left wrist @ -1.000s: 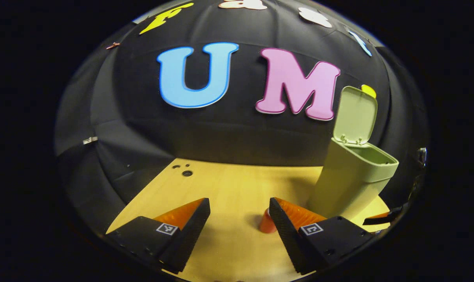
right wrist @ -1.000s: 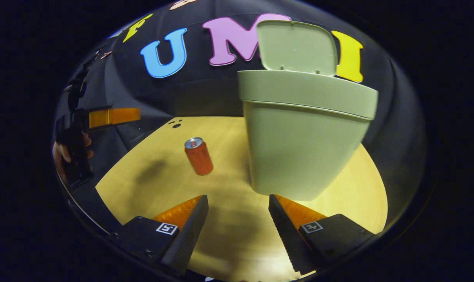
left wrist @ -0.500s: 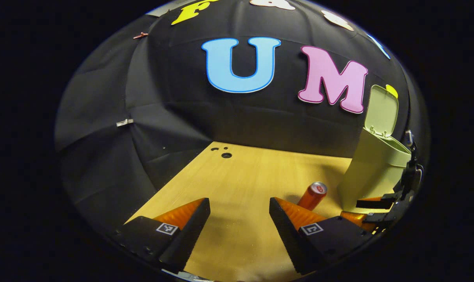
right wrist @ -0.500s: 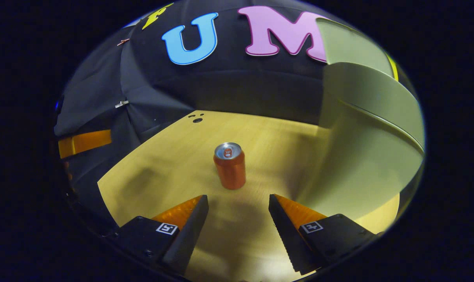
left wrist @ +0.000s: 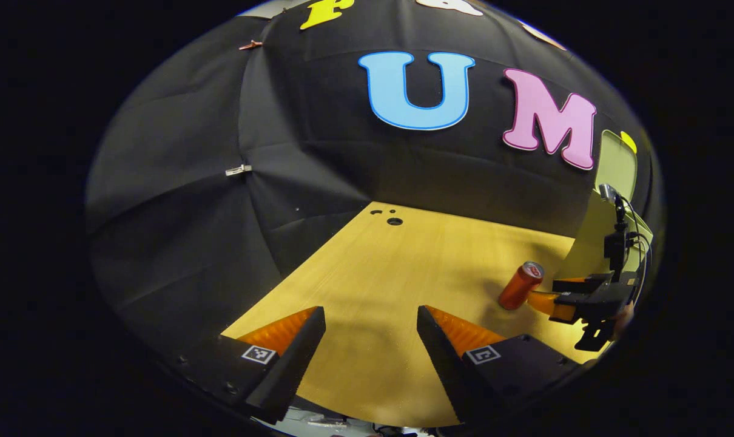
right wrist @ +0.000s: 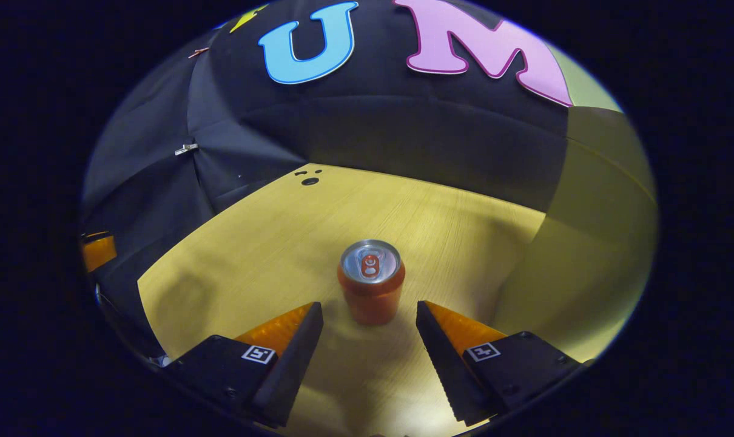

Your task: Press the lid of the desktop garbage bin to open it, pick up the crumpled paper on the desktop and throw it into the bin, then pick up the pop can on the desktop and drop it into the bin, and finally close the garbage bin lid.

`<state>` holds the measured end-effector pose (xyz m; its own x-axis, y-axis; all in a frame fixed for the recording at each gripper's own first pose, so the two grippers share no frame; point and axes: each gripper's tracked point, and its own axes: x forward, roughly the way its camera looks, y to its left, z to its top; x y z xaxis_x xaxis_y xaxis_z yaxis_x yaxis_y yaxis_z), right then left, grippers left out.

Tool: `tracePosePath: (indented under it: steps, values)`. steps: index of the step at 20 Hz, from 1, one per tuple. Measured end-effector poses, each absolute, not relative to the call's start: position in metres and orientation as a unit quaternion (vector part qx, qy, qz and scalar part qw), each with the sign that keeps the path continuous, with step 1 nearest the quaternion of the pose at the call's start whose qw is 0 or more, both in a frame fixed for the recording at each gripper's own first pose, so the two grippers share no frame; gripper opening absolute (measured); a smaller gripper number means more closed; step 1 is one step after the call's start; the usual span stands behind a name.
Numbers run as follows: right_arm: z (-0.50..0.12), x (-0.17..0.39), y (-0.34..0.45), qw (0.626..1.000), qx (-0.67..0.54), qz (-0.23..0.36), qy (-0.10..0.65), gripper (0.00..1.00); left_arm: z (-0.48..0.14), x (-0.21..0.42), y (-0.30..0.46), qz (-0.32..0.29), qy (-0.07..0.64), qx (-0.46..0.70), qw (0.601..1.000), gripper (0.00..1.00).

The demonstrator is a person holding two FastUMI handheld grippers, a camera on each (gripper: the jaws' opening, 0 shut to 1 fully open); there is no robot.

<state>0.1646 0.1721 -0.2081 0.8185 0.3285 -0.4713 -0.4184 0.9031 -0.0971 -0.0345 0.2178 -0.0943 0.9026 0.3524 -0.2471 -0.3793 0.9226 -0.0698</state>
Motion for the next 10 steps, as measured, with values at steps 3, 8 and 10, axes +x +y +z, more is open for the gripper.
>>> tracePosePath:
  steps: [3,8,10]
  values:
    - [-0.217,0.180,0.177,0.947,-0.105,0.193,0.233,0.98,-0.100,-0.043,0.225,0.203,0.122,-0.059,0.970,0.98]
    - [-0.221,0.211,0.180,0.949,-0.119,0.186,0.226,0.98,-0.112,-0.061,0.223,0.212,0.136,-0.056,0.966,0.98]
    - [-0.223,0.218,0.182,0.949,-0.114,0.182,0.231,0.98,-0.118,-0.066,0.222,0.216,0.144,-0.056,0.964,0.98]
